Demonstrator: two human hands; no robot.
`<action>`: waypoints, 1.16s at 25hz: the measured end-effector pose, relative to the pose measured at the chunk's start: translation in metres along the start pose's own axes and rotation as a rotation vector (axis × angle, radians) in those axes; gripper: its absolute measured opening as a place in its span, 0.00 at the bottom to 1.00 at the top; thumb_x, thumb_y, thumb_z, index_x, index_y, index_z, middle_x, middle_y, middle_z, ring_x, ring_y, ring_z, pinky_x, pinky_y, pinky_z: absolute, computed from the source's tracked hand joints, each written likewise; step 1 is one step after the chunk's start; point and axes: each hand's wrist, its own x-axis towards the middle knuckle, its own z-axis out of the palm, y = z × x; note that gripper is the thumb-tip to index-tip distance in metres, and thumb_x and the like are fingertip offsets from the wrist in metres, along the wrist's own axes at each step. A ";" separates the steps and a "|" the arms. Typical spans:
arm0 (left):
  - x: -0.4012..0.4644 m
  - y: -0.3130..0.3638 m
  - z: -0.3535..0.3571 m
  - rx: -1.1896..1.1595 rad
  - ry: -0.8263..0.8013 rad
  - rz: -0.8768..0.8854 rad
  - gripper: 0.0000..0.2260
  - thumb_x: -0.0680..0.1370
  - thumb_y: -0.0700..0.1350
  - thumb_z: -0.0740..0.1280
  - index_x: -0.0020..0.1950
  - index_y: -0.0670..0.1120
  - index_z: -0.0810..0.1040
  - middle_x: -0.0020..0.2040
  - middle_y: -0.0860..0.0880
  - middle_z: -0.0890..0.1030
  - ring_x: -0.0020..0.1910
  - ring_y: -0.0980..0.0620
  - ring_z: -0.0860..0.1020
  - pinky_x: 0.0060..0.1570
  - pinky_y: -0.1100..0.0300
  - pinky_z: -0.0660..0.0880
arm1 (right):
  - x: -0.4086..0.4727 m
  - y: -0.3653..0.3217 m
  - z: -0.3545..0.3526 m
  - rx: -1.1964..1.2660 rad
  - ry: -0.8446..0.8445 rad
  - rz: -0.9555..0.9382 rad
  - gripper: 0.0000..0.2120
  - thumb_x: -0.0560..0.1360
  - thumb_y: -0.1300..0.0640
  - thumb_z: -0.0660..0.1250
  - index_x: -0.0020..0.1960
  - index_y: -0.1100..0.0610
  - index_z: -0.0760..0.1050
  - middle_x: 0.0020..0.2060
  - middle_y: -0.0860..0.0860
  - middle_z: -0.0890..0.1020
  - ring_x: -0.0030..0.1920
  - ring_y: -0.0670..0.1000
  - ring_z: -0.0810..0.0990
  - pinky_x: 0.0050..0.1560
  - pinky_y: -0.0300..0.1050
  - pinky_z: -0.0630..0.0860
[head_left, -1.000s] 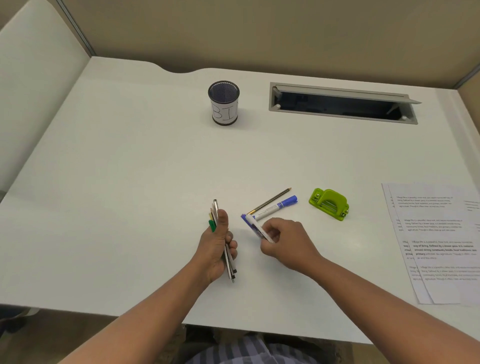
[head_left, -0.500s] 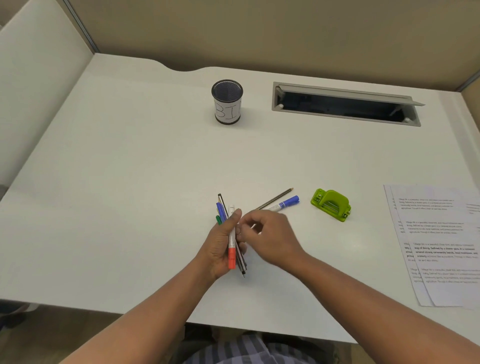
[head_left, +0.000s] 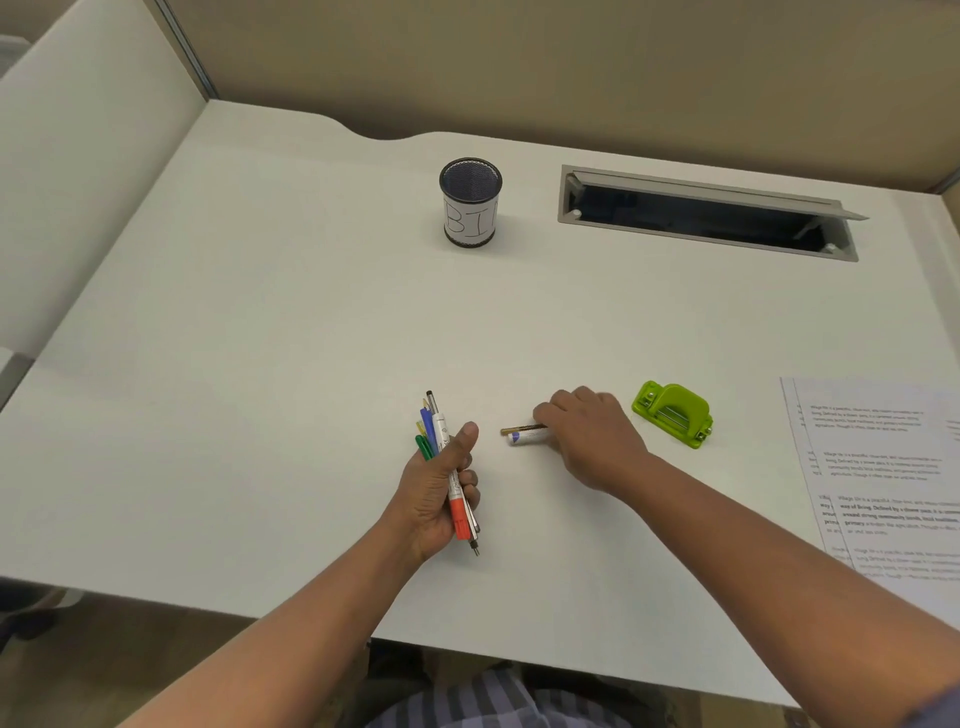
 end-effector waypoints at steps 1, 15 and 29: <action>0.000 0.000 -0.001 0.003 0.006 0.009 0.19 0.65 0.50 0.82 0.42 0.50 0.72 0.33 0.52 0.70 0.27 0.55 0.68 0.25 0.63 0.70 | -0.002 -0.003 0.002 0.024 -0.031 -0.003 0.10 0.79 0.55 0.62 0.60 0.51 0.72 0.54 0.50 0.76 0.53 0.56 0.74 0.46 0.50 0.68; -0.006 -0.006 0.008 -0.016 -0.098 0.014 0.33 0.68 0.68 0.71 0.58 0.42 0.77 0.44 0.46 0.82 0.40 0.48 0.82 0.42 0.53 0.81 | -0.017 -0.076 -0.033 1.138 -0.043 0.396 0.06 0.66 0.56 0.71 0.43 0.52 0.81 0.34 0.51 0.85 0.31 0.45 0.81 0.36 0.48 0.81; -0.015 0.011 -0.010 -0.067 -0.065 -0.038 0.11 0.77 0.43 0.71 0.57 0.43 0.78 0.49 0.43 0.83 0.51 0.42 0.84 0.51 0.43 0.81 | -0.021 -0.122 -0.036 0.975 0.073 0.269 0.11 0.71 0.60 0.65 0.47 0.46 0.78 0.45 0.42 0.83 0.41 0.43 0.81 0.44 0.42 0.78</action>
